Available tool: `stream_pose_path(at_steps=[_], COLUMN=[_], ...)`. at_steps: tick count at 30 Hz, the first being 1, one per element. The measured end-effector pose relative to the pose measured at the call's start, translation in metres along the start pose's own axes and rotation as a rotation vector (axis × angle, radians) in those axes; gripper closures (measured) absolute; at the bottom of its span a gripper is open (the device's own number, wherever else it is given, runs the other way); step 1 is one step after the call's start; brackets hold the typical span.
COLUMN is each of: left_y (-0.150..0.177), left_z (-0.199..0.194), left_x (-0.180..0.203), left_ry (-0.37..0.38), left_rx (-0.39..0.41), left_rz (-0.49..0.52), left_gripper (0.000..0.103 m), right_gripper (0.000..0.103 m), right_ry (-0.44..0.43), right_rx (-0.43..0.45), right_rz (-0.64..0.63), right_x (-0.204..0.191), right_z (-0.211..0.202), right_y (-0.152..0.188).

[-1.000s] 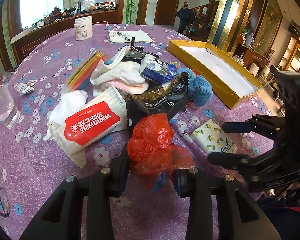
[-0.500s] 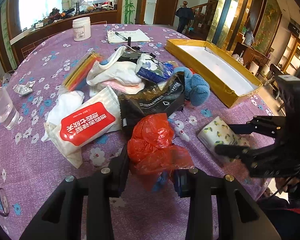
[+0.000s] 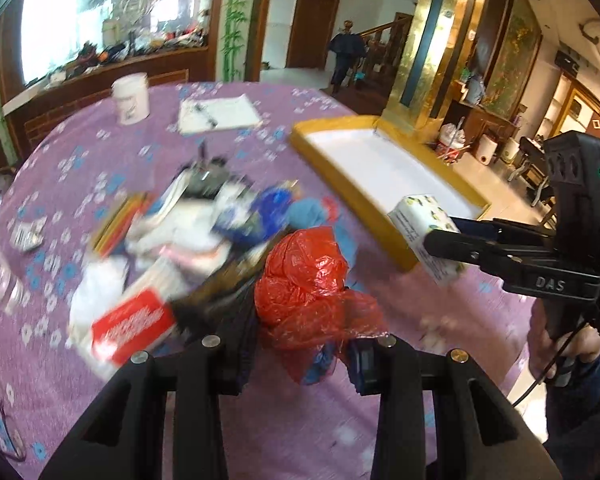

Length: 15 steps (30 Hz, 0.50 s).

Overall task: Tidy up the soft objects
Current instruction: 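Carry the red bag in the left gripper while the right gripper carries the tissue pack toward the tray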

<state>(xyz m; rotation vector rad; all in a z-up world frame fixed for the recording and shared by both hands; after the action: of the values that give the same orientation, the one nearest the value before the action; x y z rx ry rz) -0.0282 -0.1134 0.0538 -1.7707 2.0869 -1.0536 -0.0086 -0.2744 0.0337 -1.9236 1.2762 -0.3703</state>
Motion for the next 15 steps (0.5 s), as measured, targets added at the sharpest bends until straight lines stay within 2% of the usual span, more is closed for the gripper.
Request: stream_pose_path(at_steps=[9,13,15], left_y=[-0.073,-0.106,-0.118], left_z=[0.028,0.062,0.083], left_x=[0.064,0.087,0.092], left_ry=[0.060,0.072,0.053], left_rx=[0.009,-0.005,-0.022], left_rz=[0.023,0.012,0.003], left_gripper=[0.068,0.068,0.068], right_gripper=[0.048,0.048,0.048], right_ry=[0.068,0.107,0.118], right_rx=[0.113,0.134,0.128], right_rz=[0.110,0.193,0.239], right_x=[0.069,0.113,0.133], right_z=[-0.023,-0.013,-0.001], right_y=[-0.058,-0.087,-0.094])
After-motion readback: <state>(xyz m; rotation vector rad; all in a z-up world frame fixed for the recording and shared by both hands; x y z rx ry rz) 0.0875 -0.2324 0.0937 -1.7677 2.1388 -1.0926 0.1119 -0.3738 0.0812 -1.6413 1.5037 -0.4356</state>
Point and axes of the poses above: each gripper's, at about its wrist camera, not at the fingertips, and z roughly the way its jaws point, x to its right, y to its underside, the point moved 7 cm from there along z, roughly the way its jaws point, and after that the axes turned 11 degrees about -z, right-handed, at the moved point
